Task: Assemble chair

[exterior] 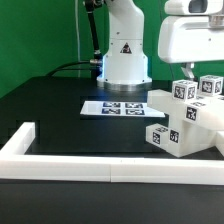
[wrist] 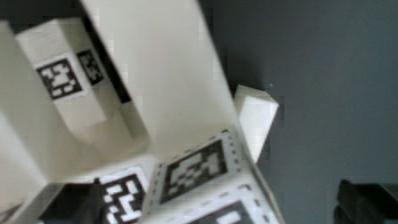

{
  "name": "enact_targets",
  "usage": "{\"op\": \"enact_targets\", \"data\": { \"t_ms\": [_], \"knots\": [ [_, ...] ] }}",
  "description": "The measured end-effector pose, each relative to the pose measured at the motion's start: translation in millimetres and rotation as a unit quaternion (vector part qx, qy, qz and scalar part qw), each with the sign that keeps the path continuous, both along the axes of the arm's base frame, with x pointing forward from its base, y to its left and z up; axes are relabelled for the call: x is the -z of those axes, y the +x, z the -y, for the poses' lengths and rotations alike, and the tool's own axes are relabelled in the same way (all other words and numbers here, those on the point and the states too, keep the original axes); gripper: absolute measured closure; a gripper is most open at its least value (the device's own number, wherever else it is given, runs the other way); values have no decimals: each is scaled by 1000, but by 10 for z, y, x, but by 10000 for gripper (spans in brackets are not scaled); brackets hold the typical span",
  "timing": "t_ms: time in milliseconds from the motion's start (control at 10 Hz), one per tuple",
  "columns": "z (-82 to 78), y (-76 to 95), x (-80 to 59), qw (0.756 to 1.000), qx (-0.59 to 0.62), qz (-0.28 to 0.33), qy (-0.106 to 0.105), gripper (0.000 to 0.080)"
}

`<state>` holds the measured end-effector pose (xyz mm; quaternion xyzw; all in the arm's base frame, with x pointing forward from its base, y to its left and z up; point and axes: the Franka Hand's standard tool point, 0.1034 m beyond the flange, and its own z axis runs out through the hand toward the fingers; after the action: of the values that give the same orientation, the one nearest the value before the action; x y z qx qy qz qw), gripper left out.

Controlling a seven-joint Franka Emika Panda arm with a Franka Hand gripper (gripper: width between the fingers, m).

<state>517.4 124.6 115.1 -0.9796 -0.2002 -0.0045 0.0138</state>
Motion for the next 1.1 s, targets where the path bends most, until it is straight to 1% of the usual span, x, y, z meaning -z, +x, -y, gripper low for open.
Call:
{"op": "enact_targets", "data": {
  "t_ms": [100, 200, 300, 400, 700, 800, 1100],
  "knots": [
    [5, 1, 0, 1000, -3, 0, 0, 170],
    [5, 1, 0, 1000, 0, 0, 0, 317],
    [6, 1, 0, 1000, 0, 0, 0, 317],
    [7, 2, -1, 1000, 0, 0, 0, 516],
    [8, 2, 0, 1000, 13, 0, 0, 514],
    [7, 1, 0, 999, 36, -1, 1, 514],
    [8, -2, 3, 986, 166, -5, 2, 514]
  ]
}}
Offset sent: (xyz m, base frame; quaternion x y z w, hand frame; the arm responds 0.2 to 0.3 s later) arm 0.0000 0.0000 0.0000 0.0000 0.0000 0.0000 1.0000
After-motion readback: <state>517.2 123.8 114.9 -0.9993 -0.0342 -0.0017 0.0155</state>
